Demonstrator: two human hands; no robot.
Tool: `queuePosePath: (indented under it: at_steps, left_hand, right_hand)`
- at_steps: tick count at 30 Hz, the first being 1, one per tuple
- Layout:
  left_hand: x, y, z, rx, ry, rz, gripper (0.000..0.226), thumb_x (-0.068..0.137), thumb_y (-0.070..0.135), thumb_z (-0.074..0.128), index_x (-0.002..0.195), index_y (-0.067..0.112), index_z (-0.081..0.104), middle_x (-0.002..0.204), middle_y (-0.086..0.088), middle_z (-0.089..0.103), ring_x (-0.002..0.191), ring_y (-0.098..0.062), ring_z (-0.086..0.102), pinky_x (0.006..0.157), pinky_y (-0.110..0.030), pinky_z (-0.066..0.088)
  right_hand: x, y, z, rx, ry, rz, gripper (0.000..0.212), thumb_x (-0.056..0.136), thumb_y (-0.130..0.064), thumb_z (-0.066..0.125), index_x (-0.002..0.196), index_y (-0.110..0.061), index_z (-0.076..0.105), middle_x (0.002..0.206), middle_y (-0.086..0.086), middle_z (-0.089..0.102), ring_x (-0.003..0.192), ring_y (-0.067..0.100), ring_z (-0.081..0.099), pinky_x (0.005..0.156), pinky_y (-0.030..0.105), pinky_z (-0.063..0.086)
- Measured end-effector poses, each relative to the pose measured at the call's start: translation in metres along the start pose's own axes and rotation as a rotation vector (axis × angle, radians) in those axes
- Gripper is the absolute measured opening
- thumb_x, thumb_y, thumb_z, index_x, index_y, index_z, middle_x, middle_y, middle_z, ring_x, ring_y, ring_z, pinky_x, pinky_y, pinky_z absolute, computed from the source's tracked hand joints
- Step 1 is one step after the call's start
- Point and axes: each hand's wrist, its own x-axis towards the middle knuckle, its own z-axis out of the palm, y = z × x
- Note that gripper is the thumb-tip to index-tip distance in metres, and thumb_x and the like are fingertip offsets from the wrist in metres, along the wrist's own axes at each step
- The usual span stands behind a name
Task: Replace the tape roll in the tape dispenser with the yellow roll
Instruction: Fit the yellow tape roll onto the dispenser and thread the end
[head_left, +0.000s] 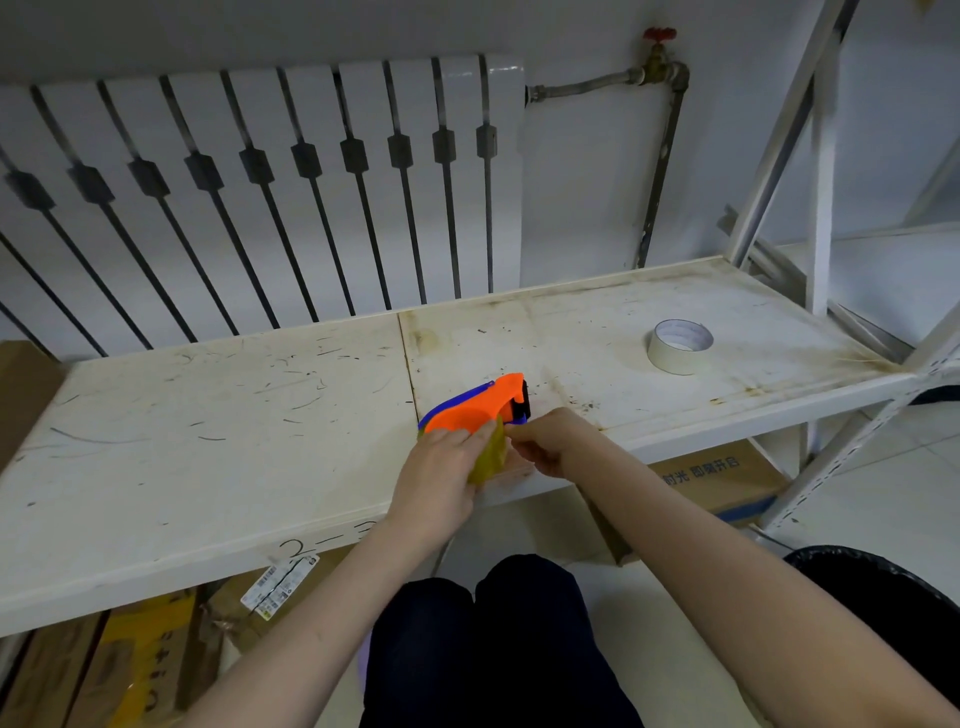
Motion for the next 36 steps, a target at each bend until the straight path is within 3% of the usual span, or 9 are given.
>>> queuePosePath:
  at_steps: [7,9,13,16,20,24,27,32,36]
  left_hand:
    - [-0.002,-0.008,-0.007,-0.138,0.016,-0.018,0.078,0.084,0.032,0.061,0.149,0.031,0.018,0.132,-0.002,0.056,0.121,-0.024,0.051,0.099,-0.032,0.043]
    - [-0.003,-0.008,-0.01,-0.151,0.058,-0.016,0.079,0.084,0.038,0.06,0.15,0.03,0.017,0.13,-0.003,0.058,0.117,-0.025,0.054,0.094,-0.032,0.044]
    - [0.0,-0.003,-0.015,-0.204,0.137,-0.023,0.08,0.081,0.04,0.063,0.149,0.031,0.021,0.116,-0.004,0.066,0.105,-0.028,0.06,0.088,-0.036,0.047]
    - [0.006,-0.004,-0.017,-0.321,0.082,-0.115,0.081,0.078,0.038,0.068,0.147,0.034,0.025,0.117,-0.007,0.067,0.105,-0.029,0.061,0.089,-0.036,0.048]
    - [0.01,-0.011,-0.02,-0.47,0.037,-0.157,0.08,0.075,0.034,0.072,0.144,0.032,0.032,0.134,-0.001,0.06,0.117,-0.024,0.057,0.093,-0.031,0.047]
    - [0.017,-0.016,-0.025,-0.601,-0.006,-0.18,0.075,0.075,0.035,0.074,0.141,0.022,0.042,0.14,-0.001,0.054,0.123,-0.018,0.052,0.098,-0.028,0.045]
    - [0.019,-0.017,-0.031,-0.649,0.018,-0.202,0.066,0.072,0.039,0.075,0.132,0.022,0.052,0.13,0.0,0.059,0.114,-0.018,0.056,0.092,-0.036,0.052]
    - [0.012,-0.017,-0.033,-0.64,0.063,-0.172,0.062,0.071,0.04,0.076,0.126,0.028,0.05,0.105,0.001,0.064,0.093,-0.016,0.061,0.068,-0.022,0.049]
    - [0.006,-0.016,-0.029,-0.619,0.098,-0.145,0.053,0.074,0.041,0.073,0.122,0.035,0.051,0.107,0.007,0.063,0.091,-0.013,0.06,0.071,-0.025,0.054]
  right_hand:
    - [-0.004,-0.01,0.005,-0.068,-0.013,-0.106,0.018,0.087,-0.009,0.051,0.069,-0.009,0.048,0.062,0.007,0.044,0.052,0.015,0.036,0.048,0.022,0.029]
    - [-0.009,-0.008,0.008,-0.086,0.018,-0.215,0.015,0.089,-0.012,0.048,0.074,-0.009,0.046,0.062,0.005,0.038,0.053,0.014,0.033,0.049,0.023,0.028]
    - [-0.011,0.0,0.014,-0.131,0.105,-0.506,0.037,0.095,-0.011,0.038,0.059,-0.016,0.028,0.058,0.001,0.023,0.052,0.013,0.021,0.048,0.025,0.018]
    - [-0.011,-0.001,0.017,-0.109,0.165,-0.608,0.03,0.096,-0.014,0.038,0.068,-0.003,0.042,0.066,0.009,0.036,0.062,0.018,0.037,0.053,0.038,0.043]
    - [-0.012,-0.004,0.016,-0.05,0.135,-0.597,0.025,0.096,-0.014,0.039,0.076,-0.002,0.048,0.072,0.01,0.04,0.065,0.017,0.038,0.057,0.027,0.032]
    - [-0.007,-0.003,0.019,0.108,0.131,-0.541,0.026,0.094,-0.013,0.039,0.072,-0.009,0.052,0.069,0.004,0.048,0.064,0.016,0.044,0.058,0.025,0.038]
    - [-0.006,-0.006,0.019,0.19,0.117,-0.469,0.034,0.093,-0.008,0.038,0.06,-0.014,0.042,0.06,0.003,0.042,0.054,0.015,0.038,0.051,0.025,0.034]
    - [-0.002,-0.01,0.017,0.228,0.093,-0.365,0.034,0.08,0.005,0.038,0.051,-0.013,0.04,0.061,0.01,0.043,0.058,0.021,0.039,0.054,0.028,0.034]
    - [-0.001,-0.007,0.021,0.148,0.143,-0.432,0.028,0.092,-0.006,0.038,0.066,-0.008,0.049,0.067,0.012,0.047,0.059,0.02,0.042,0.054,0.028,0.038]
